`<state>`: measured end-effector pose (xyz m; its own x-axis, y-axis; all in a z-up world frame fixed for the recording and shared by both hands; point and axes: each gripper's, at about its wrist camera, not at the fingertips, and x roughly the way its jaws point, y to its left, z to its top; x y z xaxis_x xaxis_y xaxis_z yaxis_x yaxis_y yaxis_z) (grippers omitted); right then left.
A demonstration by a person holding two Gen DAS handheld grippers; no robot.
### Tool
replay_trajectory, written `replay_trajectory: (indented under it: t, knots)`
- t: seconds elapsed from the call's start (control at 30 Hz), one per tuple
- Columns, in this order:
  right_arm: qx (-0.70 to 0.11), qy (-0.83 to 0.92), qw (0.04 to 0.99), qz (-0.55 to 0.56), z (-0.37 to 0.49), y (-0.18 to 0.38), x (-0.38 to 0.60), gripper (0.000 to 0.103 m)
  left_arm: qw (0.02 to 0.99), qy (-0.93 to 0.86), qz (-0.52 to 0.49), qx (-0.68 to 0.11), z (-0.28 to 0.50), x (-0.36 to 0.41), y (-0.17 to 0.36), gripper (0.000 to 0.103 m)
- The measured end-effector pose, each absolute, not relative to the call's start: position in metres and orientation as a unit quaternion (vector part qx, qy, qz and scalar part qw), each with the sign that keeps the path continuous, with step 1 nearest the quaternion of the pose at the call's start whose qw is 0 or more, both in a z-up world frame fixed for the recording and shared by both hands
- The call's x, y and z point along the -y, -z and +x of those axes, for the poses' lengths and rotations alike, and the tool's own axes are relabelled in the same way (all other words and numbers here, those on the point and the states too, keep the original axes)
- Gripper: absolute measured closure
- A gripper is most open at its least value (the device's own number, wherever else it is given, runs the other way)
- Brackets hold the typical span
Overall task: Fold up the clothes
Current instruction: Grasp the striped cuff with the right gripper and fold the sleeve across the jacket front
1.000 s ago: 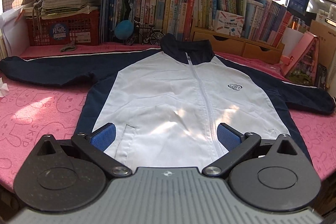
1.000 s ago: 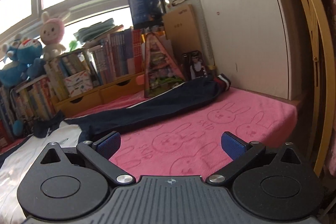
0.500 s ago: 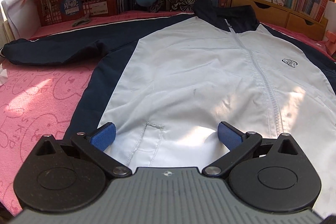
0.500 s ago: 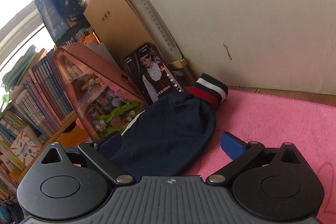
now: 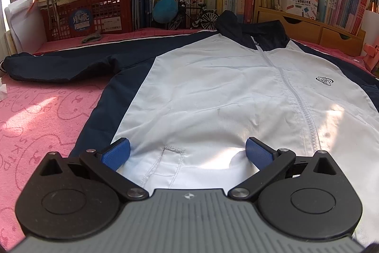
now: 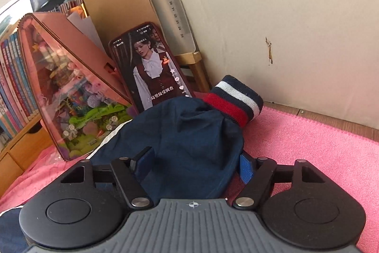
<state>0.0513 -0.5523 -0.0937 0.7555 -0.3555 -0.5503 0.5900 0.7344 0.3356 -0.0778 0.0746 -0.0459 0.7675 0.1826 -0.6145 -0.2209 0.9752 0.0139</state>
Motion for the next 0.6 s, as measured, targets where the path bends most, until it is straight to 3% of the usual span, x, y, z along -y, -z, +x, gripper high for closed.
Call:
replay_trajectory:
  t: [0.1,0.2,0.47,0.6]
  knots:
    - [-0.231,0.270,0.896,0.267,0.053,0.094,0.556,0.071,0.940,-0.107,-0.030,-0.322,-0.078,-0.075,0.046,0.000]
    - [-0.215,0.272,0.886,0.309,0.044,0.089,0.558,0.086,0.940,-0.107,-0.030,-0.322,-0.078,-0.075,0.047,0.000]
    - [-0.151,0.190,0.937,0.251,0.031,0.022,0.473,0.092,0.941,-0.107,-0.032,-0.319,-0.079,-0.074,0.047,0.000]
    - [-0.131,0.078,0.971,0.182,0.038,-0.020,0.383,0.092,0.942,-0.107,-0.034,-0.318,-0.080,-0.074,0.047,0.000]
